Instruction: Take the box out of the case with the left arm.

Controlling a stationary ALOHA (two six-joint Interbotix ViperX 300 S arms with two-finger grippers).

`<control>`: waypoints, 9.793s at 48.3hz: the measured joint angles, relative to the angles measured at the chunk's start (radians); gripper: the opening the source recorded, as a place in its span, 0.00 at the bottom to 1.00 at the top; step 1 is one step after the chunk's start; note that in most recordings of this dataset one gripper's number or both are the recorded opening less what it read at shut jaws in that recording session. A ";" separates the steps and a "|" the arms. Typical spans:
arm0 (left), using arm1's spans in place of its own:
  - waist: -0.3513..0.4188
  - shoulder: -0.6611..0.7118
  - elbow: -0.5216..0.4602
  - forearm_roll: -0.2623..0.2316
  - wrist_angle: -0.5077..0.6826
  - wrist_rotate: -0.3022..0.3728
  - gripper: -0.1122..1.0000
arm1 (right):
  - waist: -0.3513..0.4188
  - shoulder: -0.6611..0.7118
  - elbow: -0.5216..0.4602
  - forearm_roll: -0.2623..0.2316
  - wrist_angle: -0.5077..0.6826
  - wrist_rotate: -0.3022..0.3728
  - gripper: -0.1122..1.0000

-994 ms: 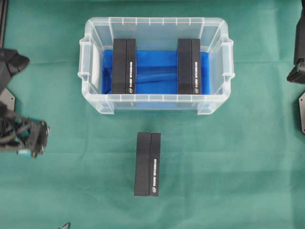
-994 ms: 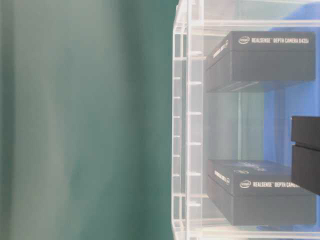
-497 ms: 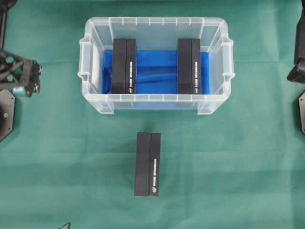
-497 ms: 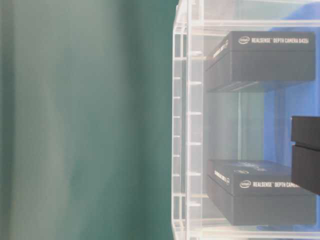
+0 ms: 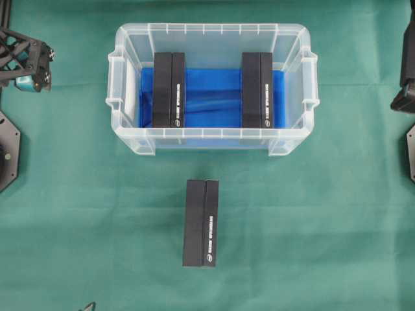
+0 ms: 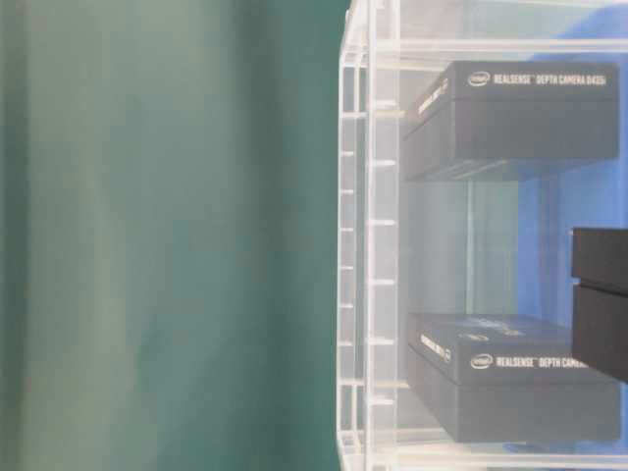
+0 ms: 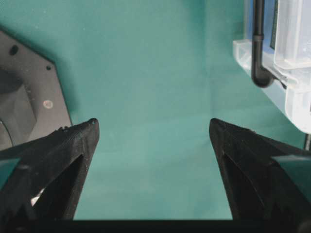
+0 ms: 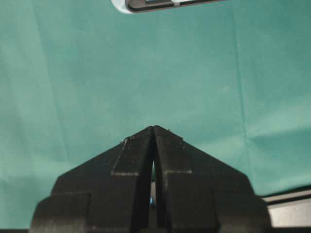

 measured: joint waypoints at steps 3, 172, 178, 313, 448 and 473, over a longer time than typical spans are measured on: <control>0.000 0.002 0.000 0.000 0.000 0.000 0.90 | 0.002 0.000 0.000 0.002 0.000 0.000 0.10; -0.104 0.643 -0.453 -0.005 -0.160 -0.095 0.90 | 0.000 0.000 0.000 0.003 0.000 0.002 0.10; -0.101 0.647 -0.420 -0.005 -0.204 -0.098 0.90 | 0.000 0.000 0.000 0.003 0.000 0.002 0.10; -0.094 0.733 -0.393 0.002 -0.307 -0.150 0.65 | 0.000 0.003 0.000 0.002 0.000 0.002 0.10; -0.097 0.644 -0.798 -0.002 0.143 -0.123 0.65 | 0.000 0.003 0.000 0.002 0.000 0.002 0.10; -0.133 0.644 -0.799 -0.002 0.155 -0.135 0.65 | 0.000 0.003 0.000 0.002 0.000 0.002 0.10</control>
